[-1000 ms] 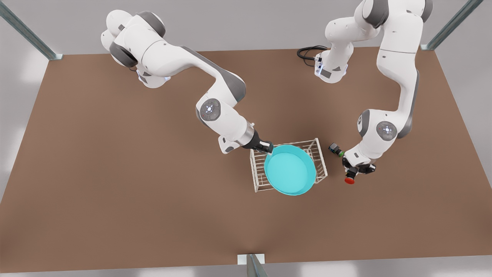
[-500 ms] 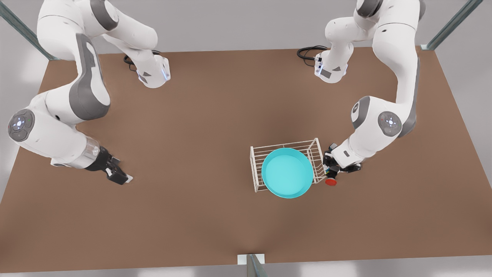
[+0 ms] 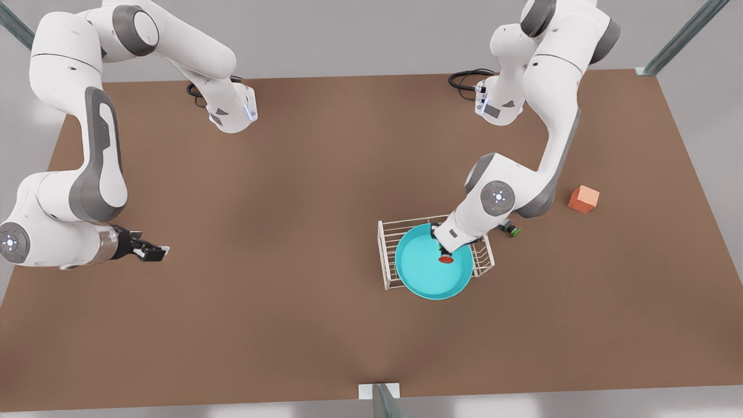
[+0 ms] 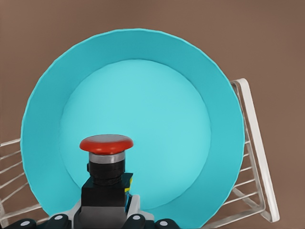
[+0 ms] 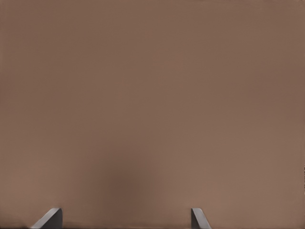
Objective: Place the plate on the shelf with right arm and place the red button switch in the plate with left arm
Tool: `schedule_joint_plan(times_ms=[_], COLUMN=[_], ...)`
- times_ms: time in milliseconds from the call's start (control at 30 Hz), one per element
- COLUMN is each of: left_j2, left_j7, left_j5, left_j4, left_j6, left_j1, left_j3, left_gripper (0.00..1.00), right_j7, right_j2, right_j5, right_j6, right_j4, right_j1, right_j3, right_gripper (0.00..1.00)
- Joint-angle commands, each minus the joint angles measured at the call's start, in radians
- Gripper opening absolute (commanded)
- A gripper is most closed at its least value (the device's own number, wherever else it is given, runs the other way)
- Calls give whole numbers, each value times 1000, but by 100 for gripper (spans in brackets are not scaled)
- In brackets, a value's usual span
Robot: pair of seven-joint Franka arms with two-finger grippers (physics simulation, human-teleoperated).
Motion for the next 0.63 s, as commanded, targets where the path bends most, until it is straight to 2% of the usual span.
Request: schedule_joint_plan(times_ms=[0, 133, 167, 200, 267, 300, 333, 400, 600], left_j2=[-1, -1, -2, -5, -19, -50, -68, -71, -68], left_j7=[-289, -318, -316, -315, -301, -254, -77, 35, 69], left_j5=[23, 23, 23, 23, 23, 23, 14, 19, 23], left_j4=[-5, 3, 3, 3, 6, 28, 81, 112, 149], left_j6=[-1, -1, -1, -2, -12, -51, -177, -213, -213], left_j1=[0, -16, -16, -16, -2, 55, 128, 225, 257], left_j3=[0, 0, 0, 0, 6, 9, 11, 9, 14], left_gripper=[40, 40, 85, 100, 100, 100, 100, 100, 100], right_j7=[-362, -362, -362, -362, -361, -361, -361, -361, -338], right_j2=[-1, -1, -1, -1, -1, 1, 2, 4, 2], right_j5=[-2, -4, -4, -4, -4, -4, -4, -4, -5], right_j6=[-20, -18, -18, -18, -17, -15, -14, -12, -12], right_j4=[2, 2, 2, 2, 2, 2, 2, 2, 2], right_j1=[-2, 1, 1, 0, 1, 4, 6, 6, 8], right_j3=[0, -3, -1, -3, -3, -3, -1, -3, 0], right_gripper=[100, 100, 100, 100, 100, 100, 100, 100, 100])
